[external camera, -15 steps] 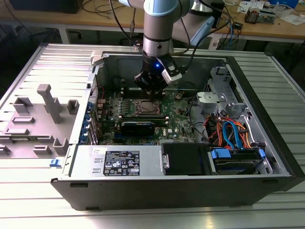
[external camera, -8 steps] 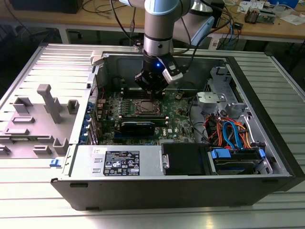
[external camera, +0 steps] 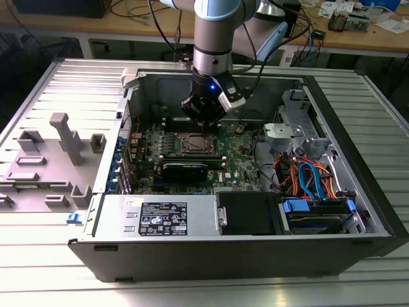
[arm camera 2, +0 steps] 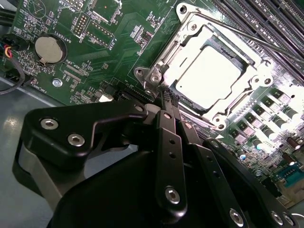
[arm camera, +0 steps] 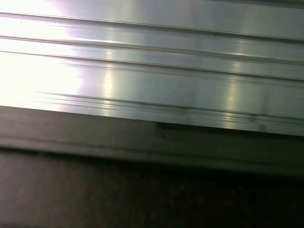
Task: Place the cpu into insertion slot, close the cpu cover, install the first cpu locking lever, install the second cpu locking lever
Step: 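Install the second cpu locking lever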
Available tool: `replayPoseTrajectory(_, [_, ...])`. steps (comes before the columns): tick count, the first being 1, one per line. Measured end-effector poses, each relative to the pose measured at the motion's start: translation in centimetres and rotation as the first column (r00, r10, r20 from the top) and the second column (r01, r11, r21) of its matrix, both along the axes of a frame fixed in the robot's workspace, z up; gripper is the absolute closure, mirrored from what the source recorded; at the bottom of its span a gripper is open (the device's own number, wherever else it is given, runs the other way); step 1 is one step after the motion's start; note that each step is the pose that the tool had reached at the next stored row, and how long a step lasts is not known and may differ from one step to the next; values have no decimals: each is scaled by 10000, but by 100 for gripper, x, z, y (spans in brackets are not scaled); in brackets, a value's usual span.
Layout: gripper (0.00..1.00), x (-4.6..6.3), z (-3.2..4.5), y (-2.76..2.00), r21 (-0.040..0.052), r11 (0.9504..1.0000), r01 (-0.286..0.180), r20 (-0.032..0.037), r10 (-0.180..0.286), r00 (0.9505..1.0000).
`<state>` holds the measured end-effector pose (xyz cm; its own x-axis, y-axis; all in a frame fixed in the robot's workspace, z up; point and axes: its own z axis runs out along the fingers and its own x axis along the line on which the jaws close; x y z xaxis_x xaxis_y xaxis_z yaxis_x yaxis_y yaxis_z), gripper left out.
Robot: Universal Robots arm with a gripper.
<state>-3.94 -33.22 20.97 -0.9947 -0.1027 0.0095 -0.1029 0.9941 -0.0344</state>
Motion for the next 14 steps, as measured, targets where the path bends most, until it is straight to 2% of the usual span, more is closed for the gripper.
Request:
replayPoseTrajectory(6, [88,-1,1,-51,-2,10000,1,-1,-1,10000])
replayPoseTrajectory(10, [88,4,0,-130,-1,10000,2,-4,-2,10000])
replayPoseTrajectory(14, [88,14,1,-187,-1,10000,2,-14,-2,10000])
